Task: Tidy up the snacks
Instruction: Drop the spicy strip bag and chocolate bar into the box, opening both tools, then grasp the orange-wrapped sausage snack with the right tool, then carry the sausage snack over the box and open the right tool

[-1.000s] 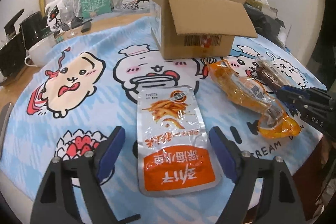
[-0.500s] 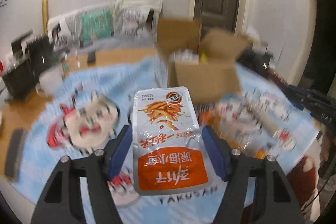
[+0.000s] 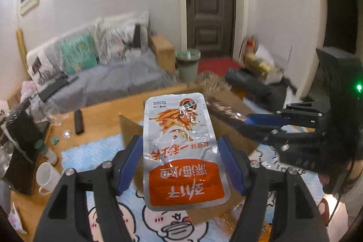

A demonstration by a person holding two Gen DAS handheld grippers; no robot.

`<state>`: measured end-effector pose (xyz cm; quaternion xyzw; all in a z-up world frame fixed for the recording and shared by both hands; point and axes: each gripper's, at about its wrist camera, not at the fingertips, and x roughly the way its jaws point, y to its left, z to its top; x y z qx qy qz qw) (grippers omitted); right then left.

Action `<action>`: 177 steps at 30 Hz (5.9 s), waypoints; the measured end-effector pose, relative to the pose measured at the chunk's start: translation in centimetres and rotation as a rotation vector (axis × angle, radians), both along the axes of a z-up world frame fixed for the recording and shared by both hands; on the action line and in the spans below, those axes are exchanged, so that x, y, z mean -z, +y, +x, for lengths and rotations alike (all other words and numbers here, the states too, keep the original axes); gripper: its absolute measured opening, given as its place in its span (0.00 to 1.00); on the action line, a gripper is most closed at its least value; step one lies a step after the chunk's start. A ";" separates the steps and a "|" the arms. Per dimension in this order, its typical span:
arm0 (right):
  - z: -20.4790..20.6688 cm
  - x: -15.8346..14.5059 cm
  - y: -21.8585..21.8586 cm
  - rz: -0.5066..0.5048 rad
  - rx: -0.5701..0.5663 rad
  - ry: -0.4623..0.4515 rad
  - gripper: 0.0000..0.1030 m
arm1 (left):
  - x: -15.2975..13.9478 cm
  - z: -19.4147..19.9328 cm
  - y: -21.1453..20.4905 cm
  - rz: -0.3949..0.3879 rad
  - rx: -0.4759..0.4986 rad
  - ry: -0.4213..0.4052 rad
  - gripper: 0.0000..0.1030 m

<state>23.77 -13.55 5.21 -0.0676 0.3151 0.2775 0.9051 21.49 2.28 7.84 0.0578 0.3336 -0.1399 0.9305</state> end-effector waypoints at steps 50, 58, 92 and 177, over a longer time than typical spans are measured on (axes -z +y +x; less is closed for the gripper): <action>-12.7 13.3 -9.8 0.116 0.131 0.129 0.66 | 12.3 -11.4 -2.2 -0.208 0.076 0.149 0.83; -14.0 16.5 -4.7 0.120 -0.008 0.194 0.82 | 16.7 -10.0 -2.8 -0.276 0.088 0.256 0.83; -15.1 14.7 -0.4 0.074 -0.113 0.139 0.40 | 17.6 -9.2 -0.1 -0.419 0.065 0.302 0.35; 0.1 2.4 1.6 -0.061 -0.145 -0.036 0.67 | 0.7 2.3 3.8 -0.173 -0.005 -0.023 0.68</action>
